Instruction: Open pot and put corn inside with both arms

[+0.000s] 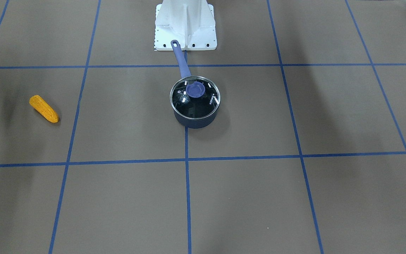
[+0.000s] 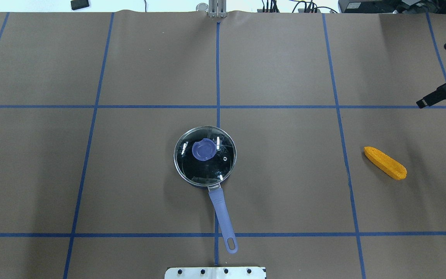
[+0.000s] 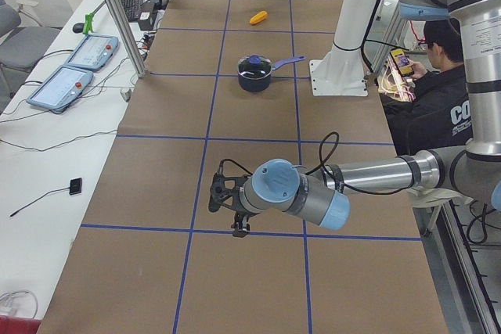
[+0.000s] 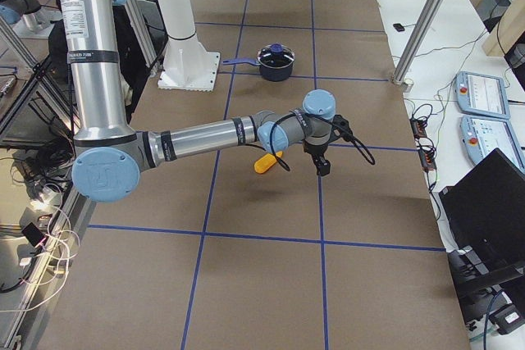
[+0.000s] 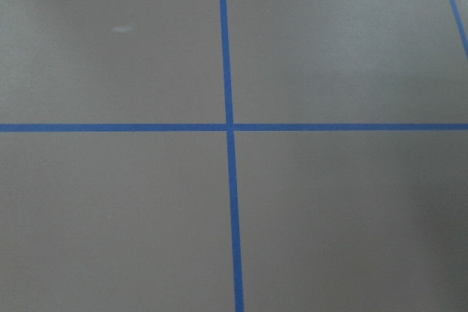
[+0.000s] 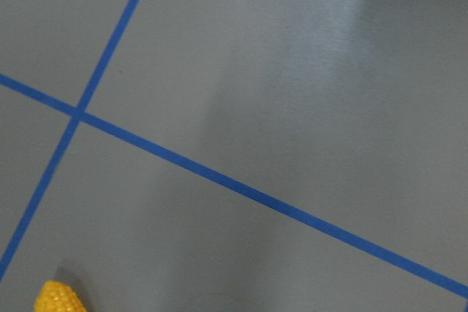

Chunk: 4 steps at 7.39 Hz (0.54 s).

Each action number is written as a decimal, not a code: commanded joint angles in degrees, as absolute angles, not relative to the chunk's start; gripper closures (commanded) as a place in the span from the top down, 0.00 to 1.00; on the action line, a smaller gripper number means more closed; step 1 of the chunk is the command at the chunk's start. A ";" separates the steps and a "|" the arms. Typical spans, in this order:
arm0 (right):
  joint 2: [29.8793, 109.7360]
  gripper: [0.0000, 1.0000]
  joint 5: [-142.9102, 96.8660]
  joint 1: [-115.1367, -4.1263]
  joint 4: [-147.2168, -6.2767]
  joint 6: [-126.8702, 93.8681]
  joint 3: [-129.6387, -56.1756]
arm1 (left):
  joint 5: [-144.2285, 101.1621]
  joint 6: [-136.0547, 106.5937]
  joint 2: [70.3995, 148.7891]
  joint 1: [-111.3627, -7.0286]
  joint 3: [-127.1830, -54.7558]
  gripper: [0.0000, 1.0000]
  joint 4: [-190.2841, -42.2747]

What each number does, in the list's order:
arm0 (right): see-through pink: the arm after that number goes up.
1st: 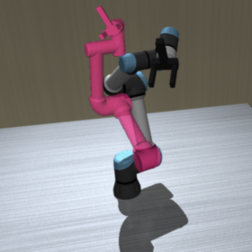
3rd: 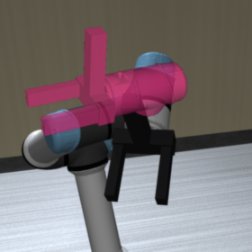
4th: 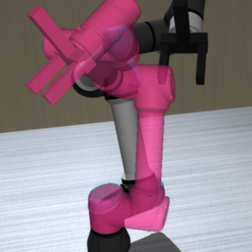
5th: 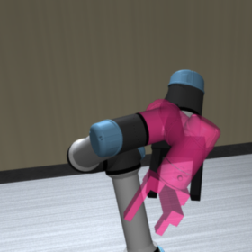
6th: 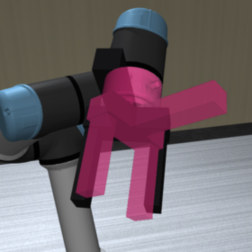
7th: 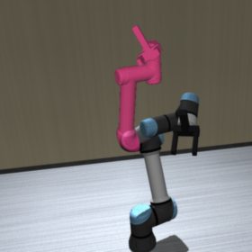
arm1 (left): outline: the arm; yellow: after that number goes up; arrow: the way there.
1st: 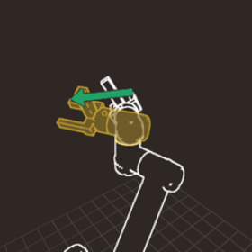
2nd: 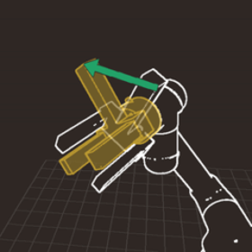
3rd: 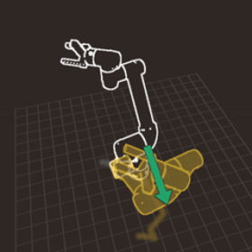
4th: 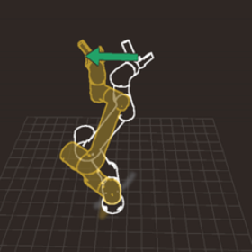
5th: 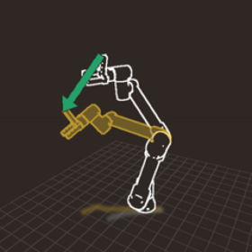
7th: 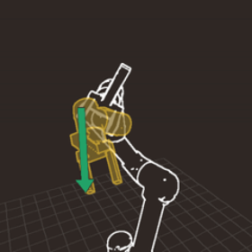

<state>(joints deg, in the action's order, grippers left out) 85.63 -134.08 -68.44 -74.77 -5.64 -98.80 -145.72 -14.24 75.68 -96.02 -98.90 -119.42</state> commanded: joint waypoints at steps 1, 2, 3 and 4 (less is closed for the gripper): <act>85.69 1.00 -133.51 -61.38 -75.06 -6.06 -100.10 | -145.72 -23.34 77.60 -91.51 -101.58 0.98 -119.44; 85.78 1.00 -131.68 -58.48 -75.06 -6.06 -100.98 | -145.72 -28.34 77.61 -89.06 -103.95 0.98 -119.36; 85.96 1.00 -129.31 -56.79 -75.06 -6.06 -101.33 | -145.72 -34.22 77.52 -86.51 -107.11 0.98 -119.36; 86.39 1.00 -129.11 -55.12 -75.06 -6.06 -102.21 | -145.72 -41.15 77.52 -82.31 -111.14 0.98 -119.36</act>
<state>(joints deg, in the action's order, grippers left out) 85.99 -130.31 -57.55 -75.05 -6.06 -101.26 -145.72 -32.90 77.50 -86.87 -106.55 -119.37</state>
